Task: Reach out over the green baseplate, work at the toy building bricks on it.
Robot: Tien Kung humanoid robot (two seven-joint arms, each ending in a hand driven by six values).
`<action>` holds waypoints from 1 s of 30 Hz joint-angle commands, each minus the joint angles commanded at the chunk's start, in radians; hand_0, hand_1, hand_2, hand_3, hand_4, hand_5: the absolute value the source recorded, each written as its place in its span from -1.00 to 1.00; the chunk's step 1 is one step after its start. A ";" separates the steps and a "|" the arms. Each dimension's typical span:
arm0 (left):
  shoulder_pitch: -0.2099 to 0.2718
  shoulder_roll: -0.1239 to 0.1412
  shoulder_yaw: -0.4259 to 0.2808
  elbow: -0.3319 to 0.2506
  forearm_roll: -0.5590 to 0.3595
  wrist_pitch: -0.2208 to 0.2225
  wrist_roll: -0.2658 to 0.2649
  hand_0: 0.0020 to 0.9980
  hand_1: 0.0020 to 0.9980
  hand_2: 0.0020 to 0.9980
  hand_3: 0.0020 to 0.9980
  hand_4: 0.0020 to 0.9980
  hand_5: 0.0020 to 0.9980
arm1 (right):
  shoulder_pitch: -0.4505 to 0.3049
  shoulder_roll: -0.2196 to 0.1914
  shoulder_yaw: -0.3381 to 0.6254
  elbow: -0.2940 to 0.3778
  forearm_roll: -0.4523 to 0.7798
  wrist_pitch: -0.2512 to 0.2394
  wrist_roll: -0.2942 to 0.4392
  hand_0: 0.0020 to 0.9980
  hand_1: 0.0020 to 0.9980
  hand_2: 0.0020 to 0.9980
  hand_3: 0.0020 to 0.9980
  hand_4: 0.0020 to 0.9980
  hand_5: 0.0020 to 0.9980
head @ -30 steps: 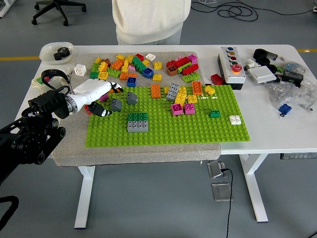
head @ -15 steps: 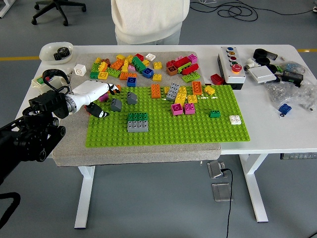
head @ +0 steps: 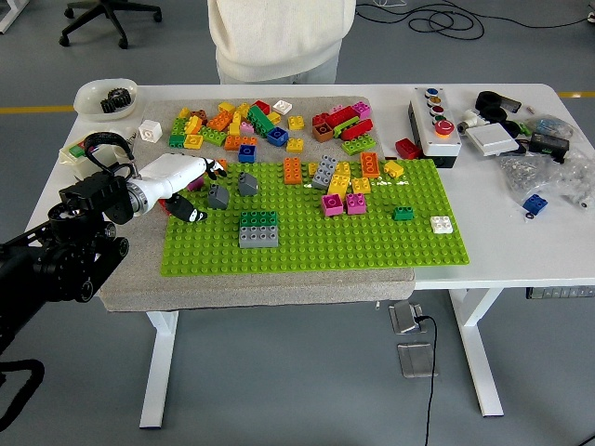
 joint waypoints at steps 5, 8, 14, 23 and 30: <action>-0.002 -0.007 0.006 0.003 -0.011 0.011 0.002 0.66 0.55 0.31 0.28 0.48 -1.00 | 0.001 -0.001 0.000 0.000 0.000 0.000 0.000 0.48 0.29 0.37 0.26 0.64 0.06; -0.003 -0.009 0.012 0.008 -0.019 0.017 0.003 0.66 0.55 0.31 0.28 0.48 -1.00 | 0.002 -0.001 -0.001 0.000 0.001 0.000 0.000 0.48 0.29 0.37 0.26 0.64 0.06; -0.004 -0.013 0.021 0.015 -0.027 0.020 0.004 0.65 0.55 0.29 0.26 0.45 -1.00 | 0.000 0.000 -0.001 0.000 0.000 0.000 0.000 0.48 0.29 0.37 0.26 0.64 0.06; -0.009 -0.021 0.041 0.032 -0.049 0.025 0.005 0.65 0.55 0.29 0.25 0.44 -1.00 | 0.000 0.001 -0.004 0.000 -0.001 0.000 0.001 0.48 0.29 0.37 0.26 0.64 0.06; -0.013 -0.024 0.052 0.042 -0.065 0.039 0.006 0.58 0.52 0.24 0.21 0.37 -1.00 | -0.001 0.000 -0.005 0.000 -0.002 0.000 0.000 0.48 0.29 0.37 0.26 0.64 0.06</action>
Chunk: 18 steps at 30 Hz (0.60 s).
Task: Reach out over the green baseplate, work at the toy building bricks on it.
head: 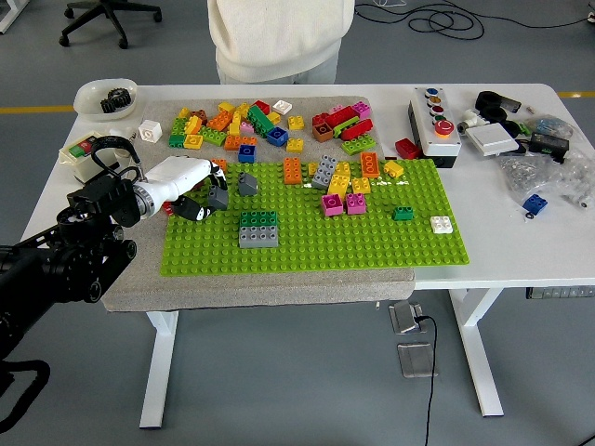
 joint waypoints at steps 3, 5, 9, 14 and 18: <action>-0.001 -0.001 0.001 0.001 -0.005 0.015 -0.002 0.58 0.52 0.24 0.21 0.37 -1.00 | 0.000 0.000 -0.001 0.000 0.000 0.000 0.000 0.48 0.29 0.37 0.26 0.64 0.06; 0.000 -0.001 0.002 0.001 -0.008 0.026 -0.003 0.58 0.52 0.24 0.21 0.37 -1.00 | 0.000 0.000 -0.001 0.000 0.000 0.000 0.001 0.48 0.29 0.37 0.26 0.64 0.06; 0.002 -0.002 0.006 0.004 -0.013 0.036 -0.005 0.49 0.44 0.15 0.09 0.24 -1.00 | 0.000 0.001 -0.001 0.000 0.000 0.000 0.001 0.48 0.29 0.37 0.26 0.64 0.06; 0.003 -0.003 0.013 0.010 -0.022 0.038 -0.008 0.39 0.36 0.12 0.08 0.15 -1.00 | 0.000 0.001 0.000 0.000 0.000 0.000 0.001 0.48 0.29 0.37 0.26 0.64 0.06; 0.002 -0.004 0.019 0.015 -0.035 0.045 -0.014 0.26 0.25 0.10 0.06 -0.02 -1.00 | 0.000 0.001 0.001 0.000 0.001 0.000 0.001 0.48 0.29 0.37 0.26 0.64 0.06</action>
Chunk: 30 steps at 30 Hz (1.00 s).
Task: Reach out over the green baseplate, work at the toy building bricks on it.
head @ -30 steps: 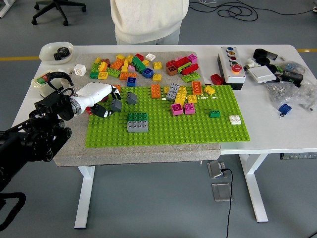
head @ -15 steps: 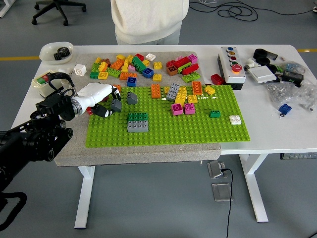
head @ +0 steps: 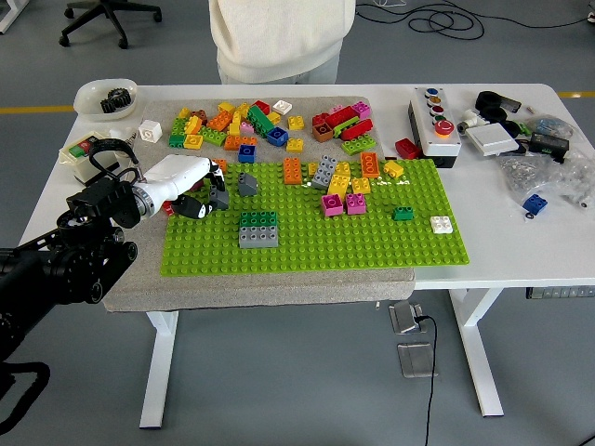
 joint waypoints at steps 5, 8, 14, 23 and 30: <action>-0.002 -0.001 -0.006 -0.002 -0.007 0.005 -0.002 0.26 0.25 0.10 0.06 -0.02 -1.00 | 0.002 0.001 0.000 0.000 0.002 -0.001 0.000 0.48 0.29 0.37 0.26 0.64 0.06; -0.002 -0.001 -0.009 -0.004 -0.007 0.007 -0.003 0.24 0.22 0.09 0.05 -0.06 -1.00 | 0.001 0.001 0.000 0.000 0.002 -0.001 0.000 0.48 0.29 0.37 0.26 0.64 0.06; -0.004 -0.001 -0.032 -0.016 0.000 0.009 -0.003 0.22 0.20 0.08 0.05 -0.08 -1.00 | 0.000 0.002 0.002 0.000 0.003 -0.001 -0.001 0.48 0.29 0.37 0.26 0.64 0.06; 0.000 0.007 -0.077 -0.050 0.039 -0.003 0.005 0.22 0.20 0.08 0.05 -0.07 -1.00 | -0.002 0.000 0.007 0.000 0.002 -0.002 -0.001 0.48 0.29 0.37 0.25 0.64 0.06; 0.022 0.026 -0.147 -0.128 0.095 -0.031 0.028 0.20 0.17 0.08 0.05 -0.10 -1.00 | -0.004 -0.001 0.013 0.000 0.003 -0.003 0.000 0.48 0.29 0.37 0.26 0.64 0.06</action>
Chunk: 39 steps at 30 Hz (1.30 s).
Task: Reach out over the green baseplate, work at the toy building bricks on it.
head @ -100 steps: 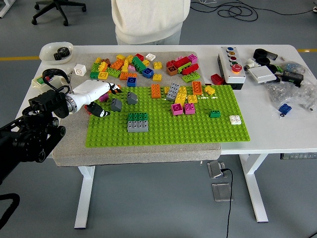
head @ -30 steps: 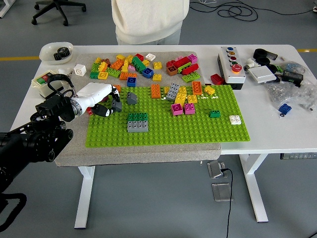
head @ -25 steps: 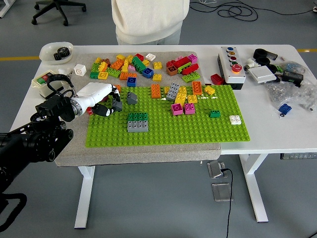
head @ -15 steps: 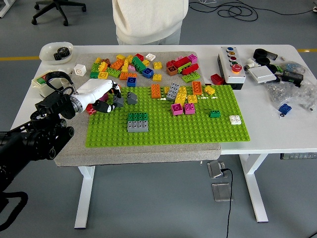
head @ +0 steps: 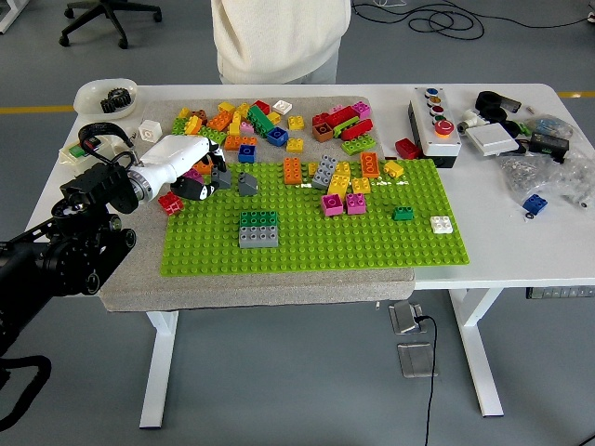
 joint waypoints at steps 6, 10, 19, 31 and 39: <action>0.032 0.014 -0.048 -0.088 0.035 -0.017 0.027 0.19 0.17 0.07 0.05 -0.14 -1.00 | -0.002 -0.001 0.007 0.000 -0.003 -0.001 0.001 0.48 0.29 0.37 0.26 0.64 0.06; 0.055 0.020 -0.076 -0.153 0.059 -0.028 0.048 0.19 0.17 0.07 0.05 -0.14 -1.00 | -0.005 -0.002 0.010 0.000 -0.003 -0.001 0.001 0.48 0.29 0.37 0.26 0.64 0.06; 0.105 0.034 -0.106 -0.267 0.100 -0.055 0.090 0.19 0.16 0.07 0.05 -0.15 -1.00 | -0.010 -0.006 0.016 0.000 -0.007 -0.001 0.003 0.48 0.29 0.37 0.26 0.64 0.06; 0.171 0.040 -0.127 -0.379 0.135 -0.076 0.125 0.18 0.15 0.07 0.04 -0.15 -1.00 | -0.015 -0.006 0.022 0.000 -0.013 -0.001 0.003 0.48 0.29 0.37 0.26 0.64 0.06; 0.241 0.038 -0.141 -0.476 0.159 -0.096 0.155 0.18 0.15 0.07 0.04 -0.16 -1.00 | -0.014 -0.006 0.024 0.000 -0.015 -0.002 0.004 0.48 0.29 0.37 0.26 0.64 0.06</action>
